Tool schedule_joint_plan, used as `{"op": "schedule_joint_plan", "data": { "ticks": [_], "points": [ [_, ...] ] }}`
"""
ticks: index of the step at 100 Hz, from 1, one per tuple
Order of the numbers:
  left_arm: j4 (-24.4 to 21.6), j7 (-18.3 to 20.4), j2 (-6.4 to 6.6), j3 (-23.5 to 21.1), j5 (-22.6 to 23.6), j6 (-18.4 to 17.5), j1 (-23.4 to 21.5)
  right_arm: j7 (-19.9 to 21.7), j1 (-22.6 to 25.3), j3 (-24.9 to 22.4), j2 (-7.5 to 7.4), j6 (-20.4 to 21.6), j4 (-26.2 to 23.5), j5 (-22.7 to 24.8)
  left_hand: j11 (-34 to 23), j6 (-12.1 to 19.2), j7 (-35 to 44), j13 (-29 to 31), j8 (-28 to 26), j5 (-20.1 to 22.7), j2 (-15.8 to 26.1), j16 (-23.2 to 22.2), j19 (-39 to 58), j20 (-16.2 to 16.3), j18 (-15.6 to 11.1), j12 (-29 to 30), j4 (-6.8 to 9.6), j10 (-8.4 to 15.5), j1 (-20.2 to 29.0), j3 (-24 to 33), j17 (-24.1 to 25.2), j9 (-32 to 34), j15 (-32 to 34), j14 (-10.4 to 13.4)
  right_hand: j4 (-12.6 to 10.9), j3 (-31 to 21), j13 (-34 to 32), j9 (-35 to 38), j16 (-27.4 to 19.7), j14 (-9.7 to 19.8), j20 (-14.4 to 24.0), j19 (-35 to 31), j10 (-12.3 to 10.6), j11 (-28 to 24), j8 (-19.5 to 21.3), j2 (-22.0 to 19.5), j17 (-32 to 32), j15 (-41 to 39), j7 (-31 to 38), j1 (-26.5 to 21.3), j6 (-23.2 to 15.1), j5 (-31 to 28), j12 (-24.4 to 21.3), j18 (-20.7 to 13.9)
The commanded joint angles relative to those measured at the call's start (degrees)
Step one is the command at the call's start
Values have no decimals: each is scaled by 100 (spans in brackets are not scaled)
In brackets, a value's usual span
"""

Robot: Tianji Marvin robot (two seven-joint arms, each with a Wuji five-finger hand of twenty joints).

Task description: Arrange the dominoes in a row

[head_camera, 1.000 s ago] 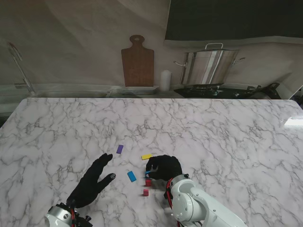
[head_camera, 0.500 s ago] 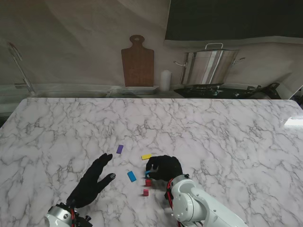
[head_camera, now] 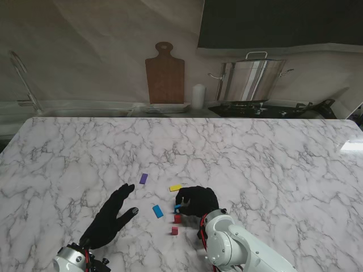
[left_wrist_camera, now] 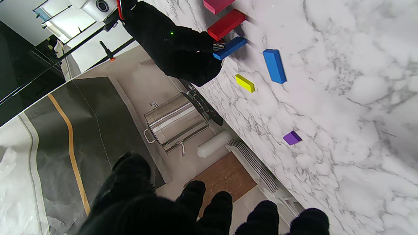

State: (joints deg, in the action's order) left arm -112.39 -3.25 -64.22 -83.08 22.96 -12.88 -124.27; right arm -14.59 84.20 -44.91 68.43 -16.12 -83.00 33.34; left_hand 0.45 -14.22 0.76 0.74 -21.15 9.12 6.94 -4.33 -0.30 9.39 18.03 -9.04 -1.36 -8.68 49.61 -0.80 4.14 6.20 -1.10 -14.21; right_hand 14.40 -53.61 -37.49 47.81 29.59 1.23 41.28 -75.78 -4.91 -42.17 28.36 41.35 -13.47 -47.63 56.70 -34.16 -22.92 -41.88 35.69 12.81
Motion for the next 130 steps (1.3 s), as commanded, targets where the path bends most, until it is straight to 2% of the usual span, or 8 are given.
{"op": "schedule_joint_plan", "data": {
  "ticks": [1,36,63,89,115,130],
  "points": [
    [-8,67,-9,11,2,-18,-23,29,17,10,-2,-38,-1,9,39,-39,-84,-67,76,-153,-43,-47,5,77,-156,60,171,57,144,-23,-1,-84,-11,134,-77,27,149,-197,32,34,103,3,-70,-220,132,45,91,-3,130,164,-81,160,-21,-199],
    [-7,66,-9,14,8,-16,-20,59,24,6,-14,-42,-17,21,40,-40,-85,-65,75,-153,-43,-48,5,78,-154,61,169,55,140,-27,-1,-83,-11,128,-87,69,194,-264,32,33,110,10,-69,-245,53,59,109,8,-49,241,62,368,-46,-213],
    [-9,63,-9,11,8,-18,-23,49,17,11,-10,-51,-14,25,39,-42,-83,-66,71,-153,-46,-49,5,80,-153,61,170,58,147,-25,-1,-83,-11,132,-94,73,190,-283,40,34,126,4,-76,-342,578,51,102,-10,272,256,-29,221,-28,-214],
    [-9,60,-10,10,12,-20,-24,48,18,8,-10,-57,-20,28,39,-39,-83,-67,68,-154,-43,-48,6,82,-150,61,168,57,138,-28,0,-84,-11,133,-93,85,200,-301,39,32,131,0,-89,-351,841,50,99,-10,337,285,-35,197,-29,-219],
    [-11,64,-9,9,13,-20,-27,45,24,4,-10,-60,-26,31,39,-40,-84,-67,67,-153,-46,-49,5,82,-155,61,170,57,145,-24,-1,-84,-12,132,-142,59,237,-403,38,41,134,3,-96,-364,574,-14,114,0,-171,385,206,693,-20,-231],
    [-11,66,-9,5,12,-23,-28,46,25,4,-13,-38,-27,33,39,-43,-83,-67,66,-153,-47,-48,6,84,-153,60,168,56,133,-30,-1,-84,-12,141,-153,29,237,-414,38,38,134,8,-84,-377,503,14,122,1,-283,363,103,629,-18,-230]
  ]
}}
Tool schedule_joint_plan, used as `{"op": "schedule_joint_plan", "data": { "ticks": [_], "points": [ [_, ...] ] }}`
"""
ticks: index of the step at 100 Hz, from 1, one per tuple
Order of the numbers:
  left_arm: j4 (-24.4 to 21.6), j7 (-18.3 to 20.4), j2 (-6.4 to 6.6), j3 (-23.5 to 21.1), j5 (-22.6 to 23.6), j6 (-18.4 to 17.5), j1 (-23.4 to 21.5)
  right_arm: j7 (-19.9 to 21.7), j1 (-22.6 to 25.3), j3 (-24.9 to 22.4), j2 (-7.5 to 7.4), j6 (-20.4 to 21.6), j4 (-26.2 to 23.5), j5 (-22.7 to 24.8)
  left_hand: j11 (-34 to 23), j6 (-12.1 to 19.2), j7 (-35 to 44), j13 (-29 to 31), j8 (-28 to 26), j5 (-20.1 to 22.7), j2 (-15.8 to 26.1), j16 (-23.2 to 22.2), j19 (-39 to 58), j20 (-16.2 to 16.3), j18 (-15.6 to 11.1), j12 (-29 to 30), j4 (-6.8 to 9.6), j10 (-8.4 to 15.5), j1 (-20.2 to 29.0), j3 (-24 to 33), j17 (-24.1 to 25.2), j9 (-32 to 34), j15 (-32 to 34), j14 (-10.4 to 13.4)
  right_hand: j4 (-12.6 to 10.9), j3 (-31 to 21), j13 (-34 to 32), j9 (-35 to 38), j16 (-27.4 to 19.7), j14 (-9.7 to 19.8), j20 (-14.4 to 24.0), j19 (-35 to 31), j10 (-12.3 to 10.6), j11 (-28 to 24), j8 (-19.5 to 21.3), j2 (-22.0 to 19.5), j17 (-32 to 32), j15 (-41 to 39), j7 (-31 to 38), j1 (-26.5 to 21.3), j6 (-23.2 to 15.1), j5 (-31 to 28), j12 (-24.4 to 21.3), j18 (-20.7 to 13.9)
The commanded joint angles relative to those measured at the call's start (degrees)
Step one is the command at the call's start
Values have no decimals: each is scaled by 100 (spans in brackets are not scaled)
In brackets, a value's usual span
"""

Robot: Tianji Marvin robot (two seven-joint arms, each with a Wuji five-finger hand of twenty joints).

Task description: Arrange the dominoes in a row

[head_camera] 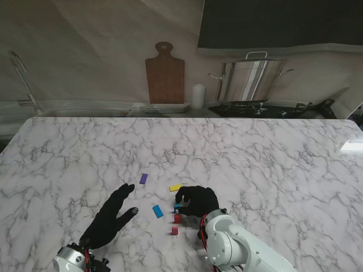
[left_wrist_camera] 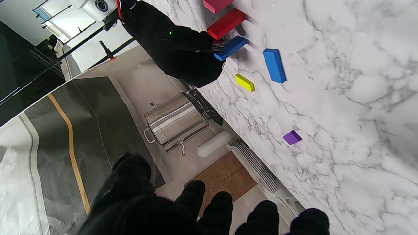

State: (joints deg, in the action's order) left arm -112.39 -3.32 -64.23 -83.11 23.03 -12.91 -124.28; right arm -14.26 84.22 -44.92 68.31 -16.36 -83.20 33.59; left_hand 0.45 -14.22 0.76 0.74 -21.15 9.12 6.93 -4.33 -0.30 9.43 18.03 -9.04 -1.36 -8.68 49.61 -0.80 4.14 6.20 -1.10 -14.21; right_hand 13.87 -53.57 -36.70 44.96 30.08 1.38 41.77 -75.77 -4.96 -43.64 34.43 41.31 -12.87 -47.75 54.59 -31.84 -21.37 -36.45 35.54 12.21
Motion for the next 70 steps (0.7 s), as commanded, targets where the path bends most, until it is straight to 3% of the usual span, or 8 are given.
{"op": "schedule_joint_plan", "data": {
  "ticks": [1,12,30,70],
  "points": [
    [-11,74,-8,8,4,-19,-28,13,23,5,-1,-11,-7,7,39,-45,-83,-66,66,-152,-46,-48,6,80,-153,60,170,58,140,-24,-1,-84,-12,125,-95,27,158,-125,-11,23,86,6,-75,-231,-110,20,62,13,-73,121,-96,72,-4,-169],
    [-12,71,-9,6,5,-23,-30,4,17,11,2,12,5,5,38,-41,-82,-65,63,-152,-48,-49,7,81,-151,59,169,56,145,-25,-1,-83,-10,130,-67,66,135,-84,-9,-2,87,7,-48,-227,-156,44,61,10,48,28,-351,-185,-10,-155],
    [-16,69,-9,3,1,-26,-33,-27,7,22,16,2,21,-12,39,-37,-80,-67,57,-153,-47,-49,7,84,-152,59,169,50,142,-28,0,-84,-11,132,-69,110,104,-31,-4,-13,93,-1,-47,-225,-99,-69,47,0,288,71,-343,-478,-8,-137],
    [-16,74,-8,9,0,-20,-31,-26,20,8,15,1,5,-21,40,-42,-80,-72,50,-153,-45,-43,5,83,-152,61,169,51,143,-25,0,-87,-15,145,-82,155,103,-17,-2,-13,100,-9,-45,-221,237,-93,37,-1,515,92,-384,-535,8,-137]
  ]
}}
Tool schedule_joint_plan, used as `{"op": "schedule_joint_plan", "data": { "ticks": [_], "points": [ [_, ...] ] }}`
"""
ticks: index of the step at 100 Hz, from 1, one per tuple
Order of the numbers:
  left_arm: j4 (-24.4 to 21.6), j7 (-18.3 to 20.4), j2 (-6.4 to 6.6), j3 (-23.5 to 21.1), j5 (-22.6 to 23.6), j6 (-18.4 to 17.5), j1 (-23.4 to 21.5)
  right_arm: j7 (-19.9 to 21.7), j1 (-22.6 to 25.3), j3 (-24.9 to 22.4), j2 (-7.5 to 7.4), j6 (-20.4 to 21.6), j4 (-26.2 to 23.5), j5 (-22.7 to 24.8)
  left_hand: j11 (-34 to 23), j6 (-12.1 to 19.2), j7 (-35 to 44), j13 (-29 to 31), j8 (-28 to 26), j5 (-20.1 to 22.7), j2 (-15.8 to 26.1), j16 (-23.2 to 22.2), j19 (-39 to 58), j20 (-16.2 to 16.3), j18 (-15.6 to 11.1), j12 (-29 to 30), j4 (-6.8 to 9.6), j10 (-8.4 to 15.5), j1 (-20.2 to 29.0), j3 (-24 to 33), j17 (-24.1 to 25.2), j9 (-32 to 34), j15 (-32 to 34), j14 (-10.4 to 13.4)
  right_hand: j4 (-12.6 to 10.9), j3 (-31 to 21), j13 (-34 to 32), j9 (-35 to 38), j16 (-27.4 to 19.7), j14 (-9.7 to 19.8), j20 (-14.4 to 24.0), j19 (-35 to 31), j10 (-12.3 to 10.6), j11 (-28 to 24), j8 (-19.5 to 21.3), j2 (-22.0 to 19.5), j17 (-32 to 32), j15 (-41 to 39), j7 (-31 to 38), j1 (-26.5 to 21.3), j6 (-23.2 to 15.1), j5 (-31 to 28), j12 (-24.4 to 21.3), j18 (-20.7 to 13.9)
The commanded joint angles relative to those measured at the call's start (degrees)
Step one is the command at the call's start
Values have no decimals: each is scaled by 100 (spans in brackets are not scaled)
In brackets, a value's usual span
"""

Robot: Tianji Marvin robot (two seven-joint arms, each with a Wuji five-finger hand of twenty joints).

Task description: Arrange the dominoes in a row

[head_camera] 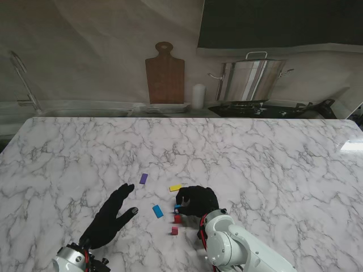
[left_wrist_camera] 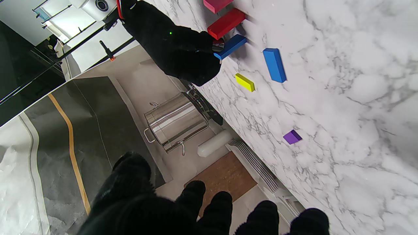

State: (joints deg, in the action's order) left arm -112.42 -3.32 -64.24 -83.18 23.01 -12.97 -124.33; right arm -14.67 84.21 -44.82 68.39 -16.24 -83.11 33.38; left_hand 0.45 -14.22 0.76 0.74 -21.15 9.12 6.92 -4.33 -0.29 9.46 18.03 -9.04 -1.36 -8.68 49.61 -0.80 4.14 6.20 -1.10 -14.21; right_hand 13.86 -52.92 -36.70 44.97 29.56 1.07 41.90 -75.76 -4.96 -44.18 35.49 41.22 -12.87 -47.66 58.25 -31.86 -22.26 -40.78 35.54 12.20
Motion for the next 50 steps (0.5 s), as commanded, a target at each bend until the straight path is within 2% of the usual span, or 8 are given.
{"op": "schedule_joint_plan", "data": {
  "ticks": [1,28,50],
  "points": [
    [-13,74,-7,16,2,-14,-26,17,22,-2,7,-12,-6,0,40,-42,-80,-70,49,-154,-45,-43,4,80,-152,61,168,54,139,-28,0,-86,-14,141,-80,92,106,-23,49,18,87,-8,-46,-166,128,-79,38,-9,136,97,-289,-83,8,-138],
    [-13,72,-7,16,3,-14,-27,57,42,-10,-11,-19,-48,25,39,-41,-81,-68,47,-154,-46,-44,5,79,-154,61,170,53,150,-22,-1,-85,-12,143,-86,103,150,-93,47,34,85,-1,-53,-158,104,-3,54,4,3,170,-132,165,16,-149],
    [-14,70,-7,15,5,-18,-28,77,57,-21,-20,-12,-72,32,38,-41,-81,-68,45,-153,-47,-47,5,80,-153,59,169,57,144,-27,-1,-83,-11,137,-94,113,184,-139,45,33,83,12,-51,-145,-87,-3,81,17,-213,216,-13,387,13,-157]
  ]
}}
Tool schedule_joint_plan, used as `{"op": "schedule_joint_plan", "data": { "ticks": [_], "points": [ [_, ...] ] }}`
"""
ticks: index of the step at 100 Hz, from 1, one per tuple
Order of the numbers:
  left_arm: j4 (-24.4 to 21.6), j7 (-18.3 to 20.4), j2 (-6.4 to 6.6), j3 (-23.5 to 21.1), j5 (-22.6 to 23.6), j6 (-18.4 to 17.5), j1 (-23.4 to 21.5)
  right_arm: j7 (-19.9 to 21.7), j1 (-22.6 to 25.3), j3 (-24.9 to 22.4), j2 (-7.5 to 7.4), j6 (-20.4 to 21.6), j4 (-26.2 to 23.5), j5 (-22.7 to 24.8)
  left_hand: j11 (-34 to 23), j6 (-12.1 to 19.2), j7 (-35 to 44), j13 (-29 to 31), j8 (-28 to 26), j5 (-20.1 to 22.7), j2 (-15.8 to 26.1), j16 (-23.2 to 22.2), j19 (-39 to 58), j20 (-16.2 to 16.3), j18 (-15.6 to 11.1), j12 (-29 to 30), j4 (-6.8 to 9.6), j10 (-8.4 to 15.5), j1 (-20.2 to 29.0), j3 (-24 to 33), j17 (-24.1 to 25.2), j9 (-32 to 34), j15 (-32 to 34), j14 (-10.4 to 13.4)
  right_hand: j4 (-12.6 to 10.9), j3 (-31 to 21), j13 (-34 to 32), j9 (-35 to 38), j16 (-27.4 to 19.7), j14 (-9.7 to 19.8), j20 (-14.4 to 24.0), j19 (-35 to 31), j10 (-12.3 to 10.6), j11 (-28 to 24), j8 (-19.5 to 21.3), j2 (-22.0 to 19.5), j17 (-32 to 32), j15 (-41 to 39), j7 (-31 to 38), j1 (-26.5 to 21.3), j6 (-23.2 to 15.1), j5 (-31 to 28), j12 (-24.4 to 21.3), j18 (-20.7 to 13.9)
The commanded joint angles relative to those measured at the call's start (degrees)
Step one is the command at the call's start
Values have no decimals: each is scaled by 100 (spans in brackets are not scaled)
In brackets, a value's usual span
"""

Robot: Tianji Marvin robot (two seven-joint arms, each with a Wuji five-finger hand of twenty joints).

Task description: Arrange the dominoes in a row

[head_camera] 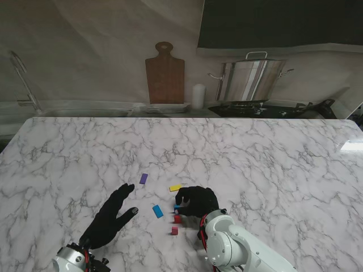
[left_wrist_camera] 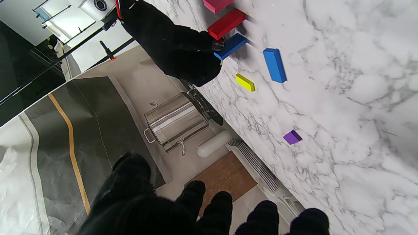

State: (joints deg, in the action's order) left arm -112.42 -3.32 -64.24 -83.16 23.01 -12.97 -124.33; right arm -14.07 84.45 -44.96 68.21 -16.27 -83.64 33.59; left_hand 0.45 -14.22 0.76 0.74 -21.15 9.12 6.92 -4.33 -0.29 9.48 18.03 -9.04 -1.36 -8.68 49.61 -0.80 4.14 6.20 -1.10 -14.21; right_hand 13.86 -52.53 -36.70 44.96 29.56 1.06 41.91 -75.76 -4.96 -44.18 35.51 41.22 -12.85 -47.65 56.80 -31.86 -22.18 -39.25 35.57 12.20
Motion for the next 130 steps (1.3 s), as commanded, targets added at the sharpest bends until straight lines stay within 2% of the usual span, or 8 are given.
{"op": "schedule_joint_plan", "data": {
  "ticks": [1,43,75,97,109,117,130],
  "points": [
    [-14,70,-7,13,5,-19,-28,19,33,-8,-3,-9,-20,11,38,-39,-80,-67,45,-153,-49,-47,6,78,-153,59,168,55,141,-30,-1,-83,-11,133,-95,75,187,-142,45,36,82,12,-51,-143,-102,-6,80,18,-81,221,-14,242,10,-156],
    [-14,69,-7,16,12,-17,-26,51,61,-56,-23,36,-93,31,40,-42,-82,-68,44,-154,-59,-42,6,81,-151,61,168,51,143,-28,0,-84,-14,136,-174,42,257,-236,22,38,75,50,-35,-48,-414,-107,121,93,-535,394,207,336,-34,-158],
    [-16,68,-6,18,18,-18,-28,45,121,-119,-37,72,-199,55,39,-39,-84,-67,46,-154,-64,-44,5,82,-149,60,169,51,134,-28,0,-84,-12,138,-217,36,307,-295,7,36,71,82,-26,-26,-443,-169,161,148,-702,487,270,362,-41,-155],
    [-16,70,-6,21,22,-13,-27,19,266,-247,-58,121,-500,113,39,-35,-85,-66,51,-154,-64,-47,5,82,-152,60,171,48,135,-26,0,-84,-10,128,-367,64,407,-435,-42,37,60,182,6,42,-403,-307,268,298,-982,673,458,414,-68,-135],
    [-19,77,-4,20,24,-12,-31,6,383,-352,-84,151,-737,205,40,-27,-86,-67,55,-154,-63,-48,4,80,-152,62,171,53,132,-27,1,-84,-10,129,-573,107,418,-496,-151,21,17,350,49,348,-285,-466,313,561,-1266,802,617,415,-268,-86],
    [-19,80,-3,20,27,-12,-29,2,487,-443,-111,188,-912,298,41,-11,-87,-68,57,-154,-61,-48,3,79,-152,63,172,46,131,-26,0,-86,-11,129,-810,173,398,-533,-328,13,-75,598,121,734,-184,-646,374,972,-1578,905,706,436,-561,-18],
    [-14,87,0,24,39,-13,-27,39,722,-652,-166,237,-1250,437,43,35,-97,-68,72,-160,-60,-44,2,76,-147,69,173,48,127,-26,0,-87,-13,121,-882,374,414,-594,-763,-17,-415,1312,198,1370,-260,-934,488,1976,-2005,877,800,577,-1083,119]
  ]
}}
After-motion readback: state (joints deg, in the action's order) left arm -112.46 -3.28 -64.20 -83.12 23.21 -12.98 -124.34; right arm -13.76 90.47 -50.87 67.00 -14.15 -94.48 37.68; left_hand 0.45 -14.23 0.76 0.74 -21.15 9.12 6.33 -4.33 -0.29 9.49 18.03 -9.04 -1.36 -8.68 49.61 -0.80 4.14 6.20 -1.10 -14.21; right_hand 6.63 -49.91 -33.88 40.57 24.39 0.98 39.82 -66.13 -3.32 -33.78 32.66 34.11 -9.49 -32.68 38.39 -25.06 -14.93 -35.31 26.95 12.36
